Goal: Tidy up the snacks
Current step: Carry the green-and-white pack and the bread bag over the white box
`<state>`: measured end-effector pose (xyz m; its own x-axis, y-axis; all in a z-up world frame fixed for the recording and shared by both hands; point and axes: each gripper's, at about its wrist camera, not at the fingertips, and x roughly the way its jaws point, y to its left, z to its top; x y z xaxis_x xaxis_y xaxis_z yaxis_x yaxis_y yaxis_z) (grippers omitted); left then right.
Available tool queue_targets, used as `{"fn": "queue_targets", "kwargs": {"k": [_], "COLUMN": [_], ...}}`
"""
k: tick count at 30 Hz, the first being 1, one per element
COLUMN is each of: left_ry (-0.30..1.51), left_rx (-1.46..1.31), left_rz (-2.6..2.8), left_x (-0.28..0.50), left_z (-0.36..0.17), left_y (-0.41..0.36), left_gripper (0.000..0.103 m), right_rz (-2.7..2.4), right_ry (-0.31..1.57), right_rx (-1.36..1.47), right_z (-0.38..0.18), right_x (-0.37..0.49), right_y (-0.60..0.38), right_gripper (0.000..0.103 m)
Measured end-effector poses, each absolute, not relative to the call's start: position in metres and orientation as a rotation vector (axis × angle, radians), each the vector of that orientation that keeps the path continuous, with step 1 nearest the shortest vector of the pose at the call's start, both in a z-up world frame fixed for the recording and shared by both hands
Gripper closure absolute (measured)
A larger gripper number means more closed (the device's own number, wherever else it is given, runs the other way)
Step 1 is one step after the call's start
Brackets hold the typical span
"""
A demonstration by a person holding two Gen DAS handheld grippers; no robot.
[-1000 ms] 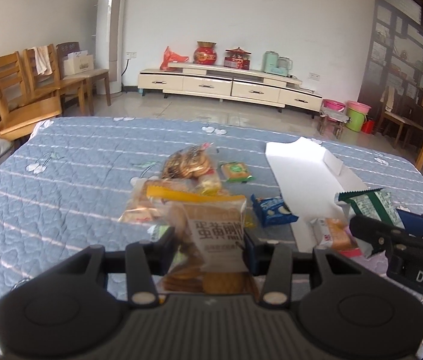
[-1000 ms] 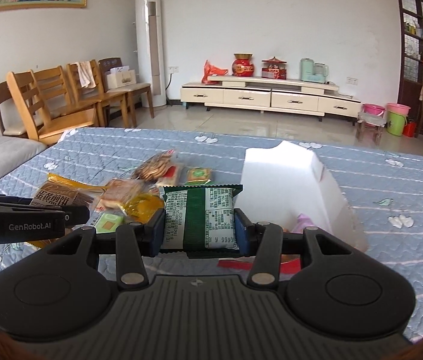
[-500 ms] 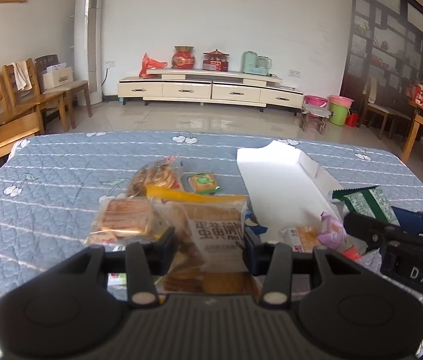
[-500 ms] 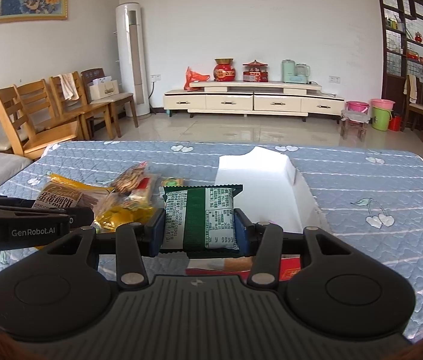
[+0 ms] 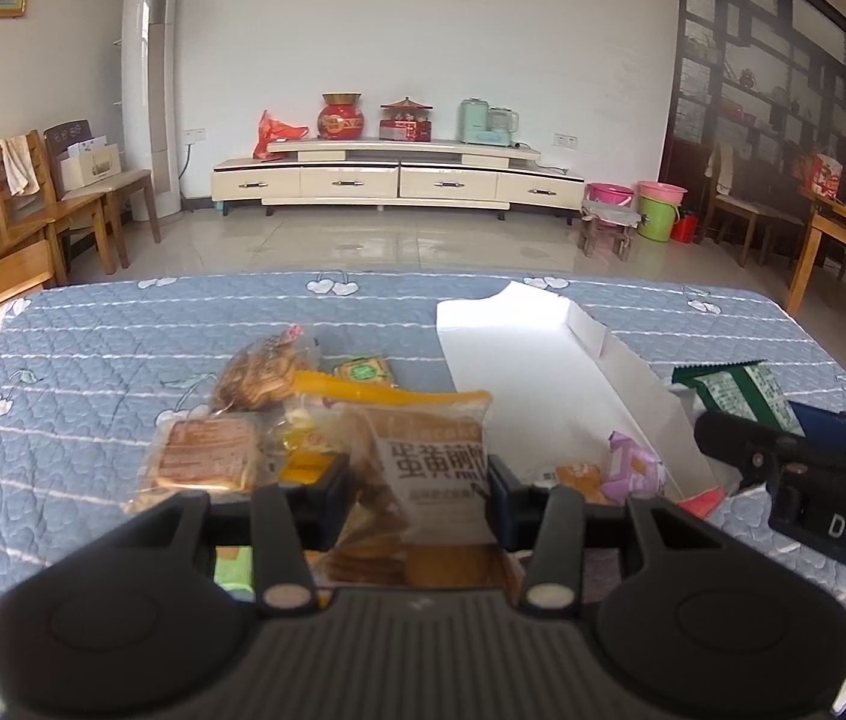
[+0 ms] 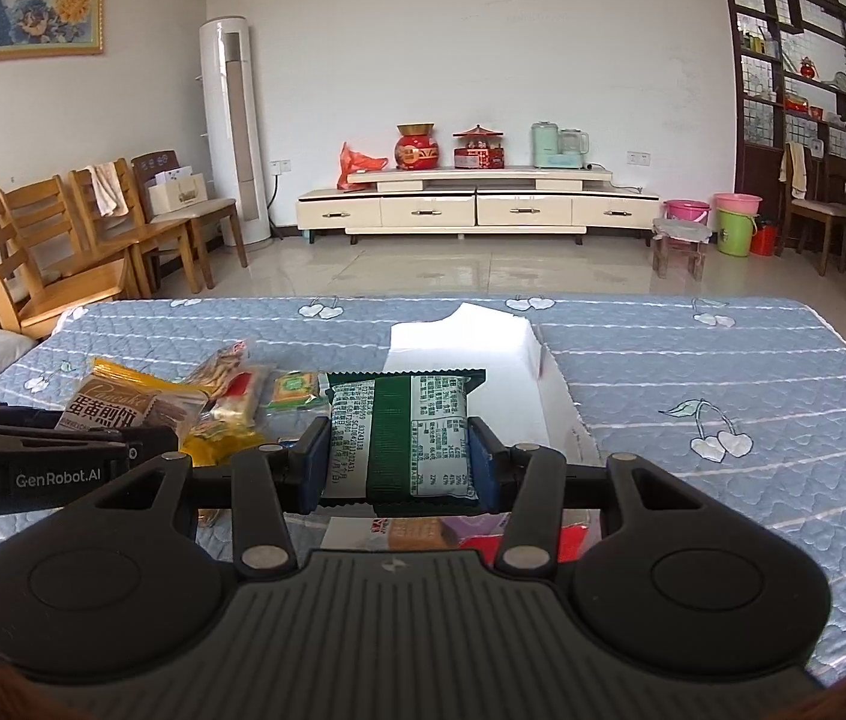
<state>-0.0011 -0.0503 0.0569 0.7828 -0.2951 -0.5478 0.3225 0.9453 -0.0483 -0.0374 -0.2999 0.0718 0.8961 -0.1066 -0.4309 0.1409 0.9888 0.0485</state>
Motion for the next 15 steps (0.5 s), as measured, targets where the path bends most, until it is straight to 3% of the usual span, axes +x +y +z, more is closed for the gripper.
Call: {"fn": "queue_targets", "kwargs": {"k": [15], "left_ry": [0.582], "left_rx": [0.062], "left_rz": [-0.357], "left_x": [0.006], "left_z": [0.058], "left_y": [-0.07], "left_gripper": [0.058], "right_rz": [-0.157], "right_ry": [0.443], "right_rx": [0.095], "right_z": [0.073], "right_x": [-0.038], "right_y": [-0.292], "right_gripper": [0.045]}}
